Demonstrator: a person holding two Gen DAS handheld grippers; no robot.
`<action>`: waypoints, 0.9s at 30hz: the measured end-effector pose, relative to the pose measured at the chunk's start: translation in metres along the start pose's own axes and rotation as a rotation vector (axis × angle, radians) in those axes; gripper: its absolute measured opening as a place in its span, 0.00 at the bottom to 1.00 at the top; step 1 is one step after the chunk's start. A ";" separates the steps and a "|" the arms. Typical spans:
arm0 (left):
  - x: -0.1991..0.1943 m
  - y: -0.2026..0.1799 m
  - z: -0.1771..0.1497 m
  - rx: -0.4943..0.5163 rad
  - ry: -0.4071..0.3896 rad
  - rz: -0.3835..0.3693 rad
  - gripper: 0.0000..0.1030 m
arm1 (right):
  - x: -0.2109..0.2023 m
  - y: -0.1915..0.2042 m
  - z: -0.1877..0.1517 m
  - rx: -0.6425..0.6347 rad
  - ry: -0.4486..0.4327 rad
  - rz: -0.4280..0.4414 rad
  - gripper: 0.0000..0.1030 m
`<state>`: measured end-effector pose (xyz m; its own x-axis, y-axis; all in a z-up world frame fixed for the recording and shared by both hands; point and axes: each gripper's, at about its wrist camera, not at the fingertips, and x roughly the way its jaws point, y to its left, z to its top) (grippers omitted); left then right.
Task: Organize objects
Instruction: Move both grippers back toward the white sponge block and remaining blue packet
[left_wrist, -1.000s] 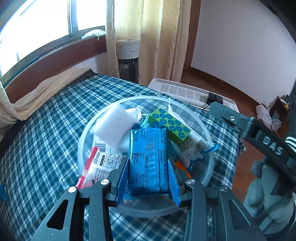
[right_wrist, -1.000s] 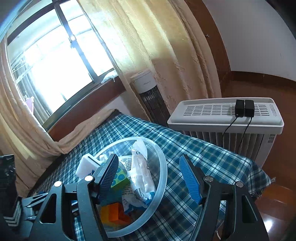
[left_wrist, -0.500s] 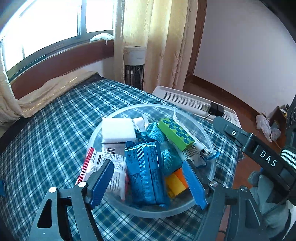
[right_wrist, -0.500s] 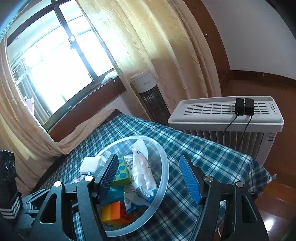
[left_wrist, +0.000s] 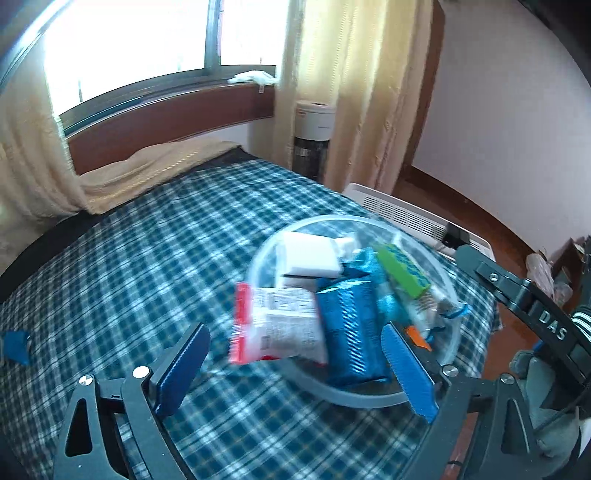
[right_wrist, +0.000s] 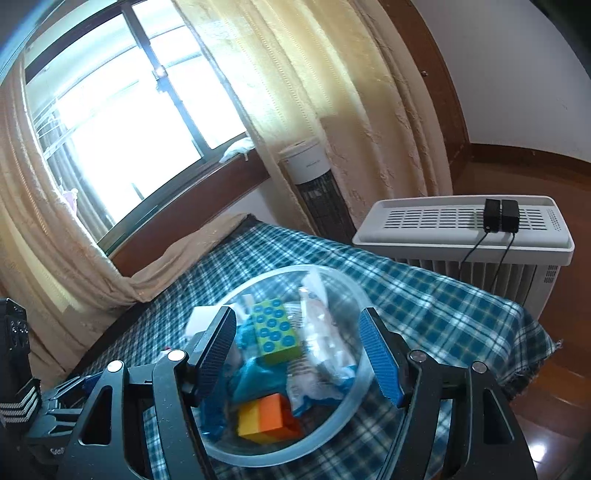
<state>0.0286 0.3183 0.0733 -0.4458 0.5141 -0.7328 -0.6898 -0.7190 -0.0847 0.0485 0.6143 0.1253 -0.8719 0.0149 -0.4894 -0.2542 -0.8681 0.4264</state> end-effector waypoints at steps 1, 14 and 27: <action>-0.002 0.006 -0.001 -0.008 -0.003 0.012 0.95 | 0.000 0.004 -0.001 -0.006 0.001 0.004 0.71; -0.026 0.081 -0.024 -0.094 -0.031 0.221 0.96 | 0.012 0.067 -0.013 -0.099 0.041 0.082 0.71; -0.048 0.134 -0.040 -0.166 -0.044 0.291 0.97 | 0.029 0.136 -0.040 -0.209 0.112 0.164 0.71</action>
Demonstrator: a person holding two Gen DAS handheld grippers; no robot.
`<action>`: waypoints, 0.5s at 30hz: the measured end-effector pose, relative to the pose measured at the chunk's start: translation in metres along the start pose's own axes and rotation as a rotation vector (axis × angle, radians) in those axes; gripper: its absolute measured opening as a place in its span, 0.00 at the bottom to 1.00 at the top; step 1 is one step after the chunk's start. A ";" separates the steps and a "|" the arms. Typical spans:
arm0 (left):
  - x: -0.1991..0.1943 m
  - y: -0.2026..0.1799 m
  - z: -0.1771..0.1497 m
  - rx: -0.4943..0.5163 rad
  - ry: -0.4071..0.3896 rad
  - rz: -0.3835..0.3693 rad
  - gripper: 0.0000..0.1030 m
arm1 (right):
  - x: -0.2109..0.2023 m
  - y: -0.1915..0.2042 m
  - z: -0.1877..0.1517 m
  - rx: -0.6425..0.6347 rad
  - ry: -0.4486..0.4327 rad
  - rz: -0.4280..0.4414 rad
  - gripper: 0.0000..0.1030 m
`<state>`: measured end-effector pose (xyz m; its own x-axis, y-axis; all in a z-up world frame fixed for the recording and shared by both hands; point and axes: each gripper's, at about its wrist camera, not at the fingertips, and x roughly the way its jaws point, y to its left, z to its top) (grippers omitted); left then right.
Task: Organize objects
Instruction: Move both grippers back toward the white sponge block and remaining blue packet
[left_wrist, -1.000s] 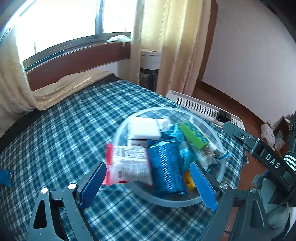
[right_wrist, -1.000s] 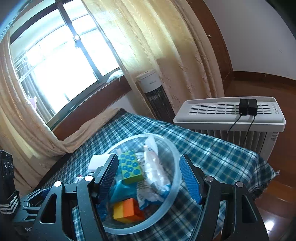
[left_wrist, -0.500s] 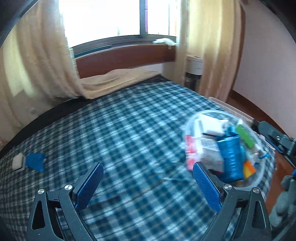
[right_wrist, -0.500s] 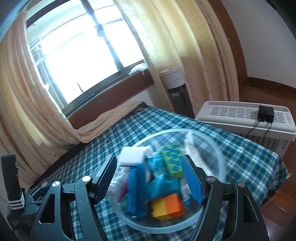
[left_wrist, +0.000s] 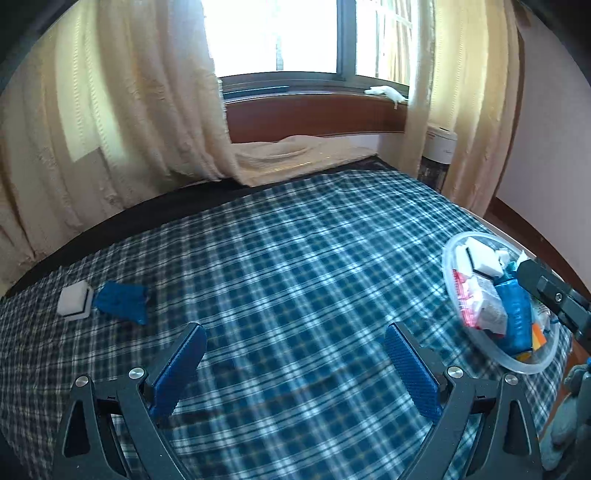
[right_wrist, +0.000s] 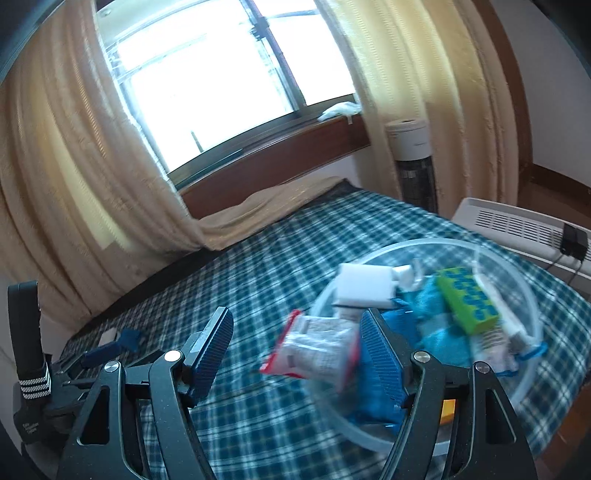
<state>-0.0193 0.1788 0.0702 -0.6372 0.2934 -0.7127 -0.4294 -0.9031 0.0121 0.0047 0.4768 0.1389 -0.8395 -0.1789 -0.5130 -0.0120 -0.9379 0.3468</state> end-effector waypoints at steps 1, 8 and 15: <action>0.000 0.004 -0.001 -0.006 0.000 0.004 0.97 | 0.001 0.003 0.000 -0.005 0.002 0.003 0.71; -0.001 0.034 -0.004 -0.046 0.003 0.028 0.97 | 0.016 0.036 -0.004 -0.055 0.033 0.033 0.71; -0.001 0.060 -0.006 -0.081 0.013 0.047 0.97 | 0.038 0.068 -0.015 -0.104 0.091 0.059 0.71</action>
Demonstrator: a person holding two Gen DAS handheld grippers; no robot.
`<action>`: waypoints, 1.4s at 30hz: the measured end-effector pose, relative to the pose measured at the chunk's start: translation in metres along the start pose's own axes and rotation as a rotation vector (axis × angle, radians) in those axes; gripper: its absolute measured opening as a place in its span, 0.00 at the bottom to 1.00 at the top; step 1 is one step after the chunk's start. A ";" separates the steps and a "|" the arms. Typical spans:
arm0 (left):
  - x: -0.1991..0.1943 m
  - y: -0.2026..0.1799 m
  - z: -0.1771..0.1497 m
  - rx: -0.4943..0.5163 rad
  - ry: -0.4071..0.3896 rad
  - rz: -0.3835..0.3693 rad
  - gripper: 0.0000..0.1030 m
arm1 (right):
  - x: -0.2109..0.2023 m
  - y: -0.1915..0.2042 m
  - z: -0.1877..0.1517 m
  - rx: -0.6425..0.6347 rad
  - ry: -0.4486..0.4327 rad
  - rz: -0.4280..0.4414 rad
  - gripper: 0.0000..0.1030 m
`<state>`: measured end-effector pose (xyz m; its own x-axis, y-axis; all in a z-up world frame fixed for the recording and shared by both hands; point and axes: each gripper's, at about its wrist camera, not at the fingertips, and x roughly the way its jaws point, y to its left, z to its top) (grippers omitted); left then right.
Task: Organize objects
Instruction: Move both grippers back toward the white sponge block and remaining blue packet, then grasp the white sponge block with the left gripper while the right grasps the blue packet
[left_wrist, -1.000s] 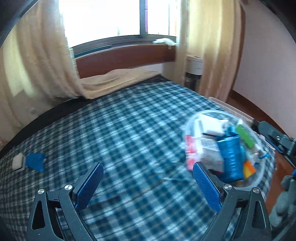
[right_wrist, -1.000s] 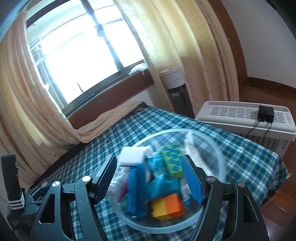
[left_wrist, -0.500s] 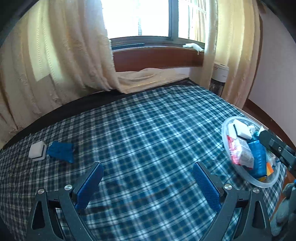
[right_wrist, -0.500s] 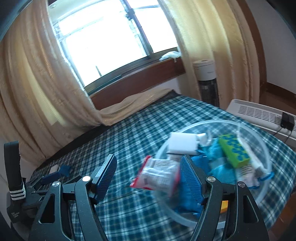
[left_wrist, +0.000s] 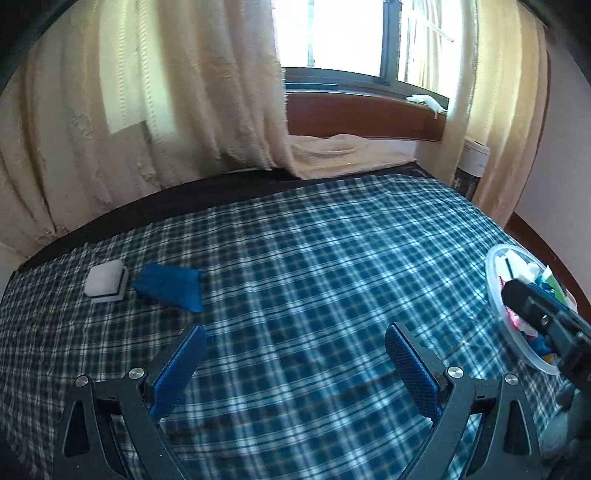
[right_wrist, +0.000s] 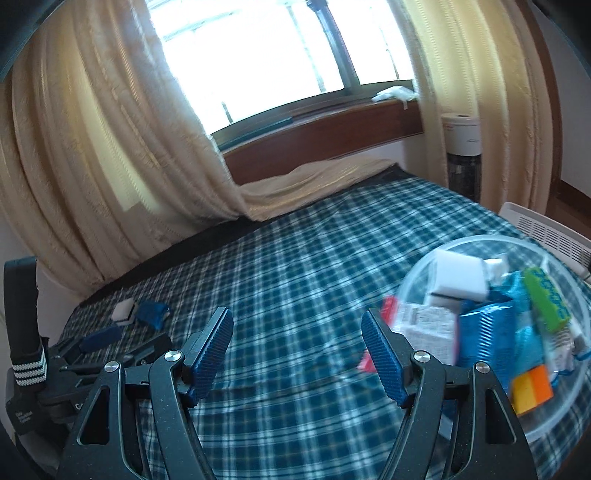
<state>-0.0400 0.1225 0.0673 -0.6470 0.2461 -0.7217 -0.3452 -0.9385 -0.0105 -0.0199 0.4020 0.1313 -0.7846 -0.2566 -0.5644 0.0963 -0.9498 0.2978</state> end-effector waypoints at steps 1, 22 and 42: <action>0.000 0.004 0.000 -0.007 0.002 0.002 0.97 | 0.002 0.003 -0.001 -0.004 0.006 0.003 0.71; 0.028 0.116 0.000 -0.186 0.068 0.163 0.98 | 0.085 0.088 -0.024 -0.191 0.238 0.125 0.74; 0.071 0.210 0.011 -0.330 0.106 0.301 0.98 | 0.121 0.122 -0.020 -0.253 0.306 0.166 0.74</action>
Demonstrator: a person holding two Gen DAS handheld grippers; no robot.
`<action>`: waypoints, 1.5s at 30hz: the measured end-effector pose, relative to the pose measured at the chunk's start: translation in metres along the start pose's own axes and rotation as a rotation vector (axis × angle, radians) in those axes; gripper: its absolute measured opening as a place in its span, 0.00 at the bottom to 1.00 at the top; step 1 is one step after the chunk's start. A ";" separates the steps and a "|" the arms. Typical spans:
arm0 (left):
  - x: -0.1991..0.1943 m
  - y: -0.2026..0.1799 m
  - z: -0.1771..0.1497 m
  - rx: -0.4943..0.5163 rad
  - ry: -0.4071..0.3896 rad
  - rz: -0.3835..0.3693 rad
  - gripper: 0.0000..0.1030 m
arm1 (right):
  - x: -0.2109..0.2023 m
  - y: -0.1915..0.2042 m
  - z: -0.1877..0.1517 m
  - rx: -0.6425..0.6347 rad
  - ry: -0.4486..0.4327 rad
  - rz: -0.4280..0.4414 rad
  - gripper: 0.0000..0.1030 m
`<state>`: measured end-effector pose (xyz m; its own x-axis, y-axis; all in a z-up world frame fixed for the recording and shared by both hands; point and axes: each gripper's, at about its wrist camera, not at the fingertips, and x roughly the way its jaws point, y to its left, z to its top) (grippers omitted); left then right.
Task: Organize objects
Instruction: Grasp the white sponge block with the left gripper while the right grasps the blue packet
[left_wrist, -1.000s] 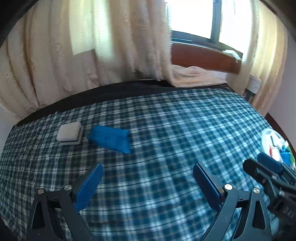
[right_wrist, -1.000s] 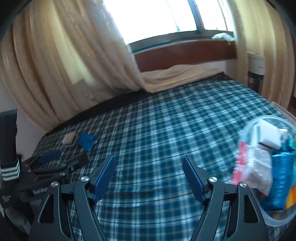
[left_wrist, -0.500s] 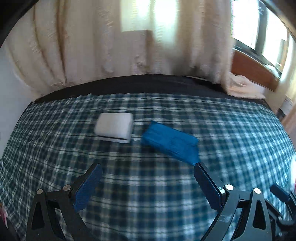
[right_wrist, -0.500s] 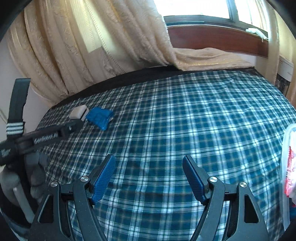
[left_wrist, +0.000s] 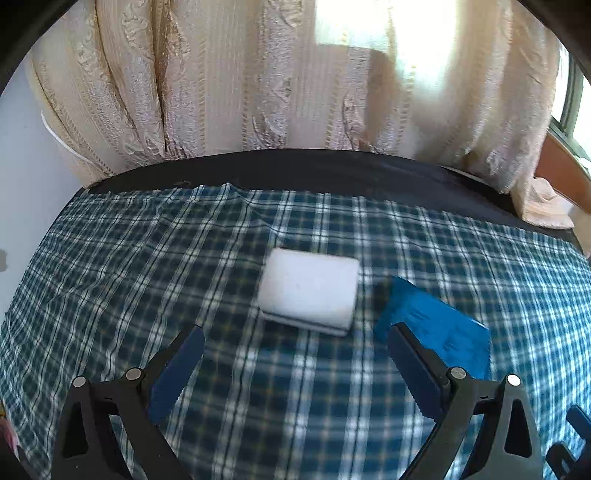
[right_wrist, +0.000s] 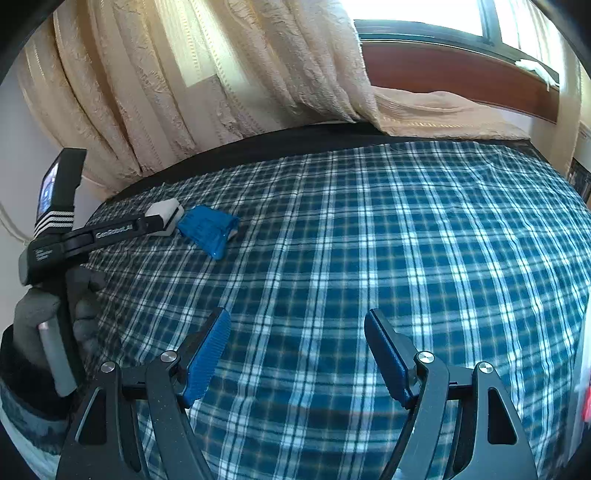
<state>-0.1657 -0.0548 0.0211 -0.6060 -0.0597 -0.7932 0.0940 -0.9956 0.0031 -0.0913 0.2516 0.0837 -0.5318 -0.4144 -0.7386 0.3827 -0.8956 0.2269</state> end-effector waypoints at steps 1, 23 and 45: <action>0.003 0.001 0.003 -0.003 0.002 0.000 0.98 | 0.002 0.001 0.003 -0.002 0.002 0.002 0.74; 0.035 0.009 0.005 -0.008 0.027 -0.119 0.61 | 0.061 0.057 0.054 -0.116 0.005 0.101 0.74; 0.016 0.020 0.011 -0.046 -0.021 -0.130 0.61 | 0.108 0.102 0.065 -0.248 0.057 0.161 0.74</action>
<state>-0.1821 -0.0760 0.0151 -0.6319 0.0677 -0.7721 0.0496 -0.9906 -0.1275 -0.1593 0.1052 0.0682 -0.4088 -0.5319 -0.7416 0.6354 -0.7492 0.1870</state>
